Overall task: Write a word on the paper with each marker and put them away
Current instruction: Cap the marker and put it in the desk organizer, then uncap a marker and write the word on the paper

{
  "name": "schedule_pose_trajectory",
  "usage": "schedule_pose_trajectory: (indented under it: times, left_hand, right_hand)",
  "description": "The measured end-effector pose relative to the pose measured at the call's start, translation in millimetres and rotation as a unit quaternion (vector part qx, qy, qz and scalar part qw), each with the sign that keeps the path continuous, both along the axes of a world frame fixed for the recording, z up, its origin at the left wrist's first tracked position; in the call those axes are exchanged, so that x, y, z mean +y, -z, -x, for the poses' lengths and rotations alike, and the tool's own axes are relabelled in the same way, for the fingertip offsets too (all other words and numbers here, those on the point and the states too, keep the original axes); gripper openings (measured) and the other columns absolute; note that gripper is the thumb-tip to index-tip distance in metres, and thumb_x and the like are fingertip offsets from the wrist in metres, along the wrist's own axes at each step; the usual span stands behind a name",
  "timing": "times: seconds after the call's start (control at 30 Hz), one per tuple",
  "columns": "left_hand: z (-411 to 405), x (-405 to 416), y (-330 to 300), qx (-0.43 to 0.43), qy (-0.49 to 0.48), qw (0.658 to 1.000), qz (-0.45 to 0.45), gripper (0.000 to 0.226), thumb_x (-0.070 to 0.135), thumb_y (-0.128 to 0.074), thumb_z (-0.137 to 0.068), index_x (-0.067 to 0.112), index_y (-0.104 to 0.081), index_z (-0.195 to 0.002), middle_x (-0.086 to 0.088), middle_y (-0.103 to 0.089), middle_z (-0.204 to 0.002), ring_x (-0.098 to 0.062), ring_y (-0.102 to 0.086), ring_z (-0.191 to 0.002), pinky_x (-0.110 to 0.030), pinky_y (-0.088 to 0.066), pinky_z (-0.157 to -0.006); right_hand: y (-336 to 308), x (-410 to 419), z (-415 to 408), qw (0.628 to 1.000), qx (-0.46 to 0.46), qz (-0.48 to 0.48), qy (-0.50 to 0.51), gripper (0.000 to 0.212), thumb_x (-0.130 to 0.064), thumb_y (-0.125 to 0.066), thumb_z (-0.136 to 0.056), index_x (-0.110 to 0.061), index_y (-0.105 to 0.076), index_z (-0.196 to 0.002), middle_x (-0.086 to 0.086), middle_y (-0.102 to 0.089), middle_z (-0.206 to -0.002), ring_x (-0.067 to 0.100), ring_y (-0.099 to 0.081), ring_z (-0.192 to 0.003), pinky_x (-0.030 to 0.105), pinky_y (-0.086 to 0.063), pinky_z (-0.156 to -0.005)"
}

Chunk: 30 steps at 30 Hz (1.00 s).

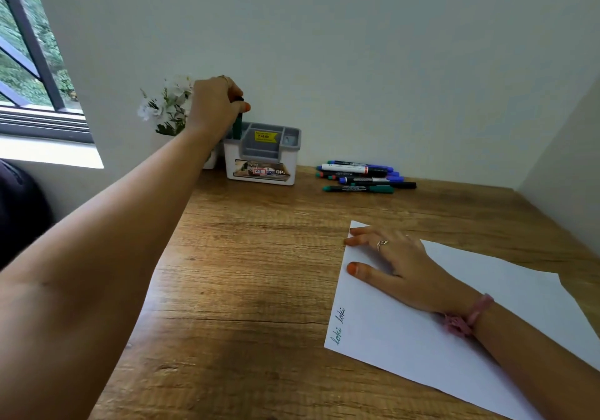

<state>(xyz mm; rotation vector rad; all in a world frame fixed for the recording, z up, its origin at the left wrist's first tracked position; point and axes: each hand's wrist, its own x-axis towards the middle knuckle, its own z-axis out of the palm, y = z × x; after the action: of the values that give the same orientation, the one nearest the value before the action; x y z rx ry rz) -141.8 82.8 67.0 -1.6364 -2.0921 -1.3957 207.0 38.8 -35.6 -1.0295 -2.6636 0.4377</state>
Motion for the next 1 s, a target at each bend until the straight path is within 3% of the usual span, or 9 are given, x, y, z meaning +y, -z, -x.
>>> schedule_pose_trajectory:
  times: [0.07,0.17,0.27,0.33,0.53,0.67,0.83,1.0]
  left_hand:
    - [1,-2,-2,0.029,-0.011,0.999,0.019,0.029,0.021,-0.066,-0.085,0.0,-0.064,-0.106,-0.015,-0.065,-0.106,-0.022,-0.06,-0.096,-0.022,-0.042,-0.079]
    - [-1,-8,-8,0.078,-0.031,0.996,0.021,0.033,0.03,-0.059,-0.09,-0.003,-0.066,-0.09,-0.013,-0.063,-0.081,-0.019,-0.056,-0.075,-0.025,-0.04,-0.074]
    - [-3,-12,-14,0.087,-0.052,0.995,0.017,0.044,0.034,-0.05,-0.094,0.002,-0.055,-0.065,-0.005,-0.047,-0.054,-0.017,-0.044,-0.052,-0.027,-0.036,-0.064]
    - [-4,-14,-19,0.086,-0.059,0.995,0.007,0.049,0.035,-0.046,-0.096,0.003,-0.049,-0.059,-0.004,-0.039,-0.05,-0.015,-0.036,-0.046,-0.027,-0.033,-0.059]
    - [-25,-13,-33,0.085,-0.01,0.989,-0.12,0.041,0.036,-0.044,-0.095,0.0,-0.062,-0.084,-0.008,-0.054,-0.081,-0.016,-0.05,-0.075,-0.022,-0.035,-0.069]
    - [-73,0,-22,0.124,0.081,0.983,-0.109,0.03,0.03,-0.048,-0.095,0.004,-0.061,-0.093,-0.006,-0.051,-0.09,-0.013,-0.049,-0.076,-0.017,-0.036,-0.071]
    - [-145,21,29,0.191,0.196,0.961,0.03,0.022,0.022,-0.05,-0.093,0.006,-0.06,-0.105,-0.009,-0.057,-0.102,-0.017,-0.055,-0.088,-0.026,-0.046,-0.079]
    - [-175,41,74,0.255,0.132,0.923,0.255,0.03,0.017,-0.045,-0.093,0.006,-0.054,-0.12,-0.015,-0.052,-0.12,-0.028,-0.054,-0.107,-0.037,-0.049,-0.089]
  right_hand:
    - [0,0,0,1.0,0.0,0.001,0.0,0.06,-0.076,-0.029,-0.074,-0.048,-0.043,-0.126,-0.026,-0.033,-0.142,-0.006,-0.025,-0.128,0.031,-0.015,-0.105]
    - [0,0,0,1.0,0.004,0.001,-0.001,0.061,-0.076,-0.03,-0.074,-0.048,-0.043,-0.125,-0.025,-0.033,-0.143,-0.006,-0.025,-0.128,0.032,-0.015,-0.105]
    - [-1,-1,0,1.0,-0.002,0.0,-0.001,0.06,-0.076,-0.028,-0.073,-0.049,-0.042,-0.125,-0.025,-0.033,-0.142,-0.007,-0.024,-0.125,0.032,-0.015,-0.104]
    - [-1,-1,0,1.0,-0.003,0.002,-0.002,0.061,-0.076,-0.028,-0.073,-0.048,-0.042,-0.125,-0.024,-0.033,-0.143,-0.007,-0.024,-0.125,0.032,-0.014,-0.104]
    - [-3,-3,0,1.0,-0.002,0.001,-0.001,0.053,-0.066,-0.037,-0.08,-0.043,-0.044,-0.127,-0.021,-0.033,-0.144,-0.004,-0.025,-0.124,0.033,-0.014,-0.105]
    - [-5,-5,0,1.0,-0.007,0.003,0.001,0.054,-0.065,-0.036,-0.081,-0.042,-0.043,-0.129,-0.02,-0.032,-0.146,-0.004,-0.025,-0.125,0.035,-0.013,-0.108]
    - [-5,-5,-1,1.0,-0.007,-0.002,-0.004,0.046,-0.056,-0.043,-0.089,-0.037,-0.043,-0.131,-0.017,-0.031,-0.147,0.003,-0.025,-0.133,0.032,-0.012,-0.105]
    - [-4,-2,-1,1.0,-0.013,-0.009,-0.006,0.048,-0.056,-0.044,-0.09,-0.035,-0.043,-0.132,-0.015,-0.032,-0.148,0.006,-0.027,-0.133,0.035,-0.014,-0.106]
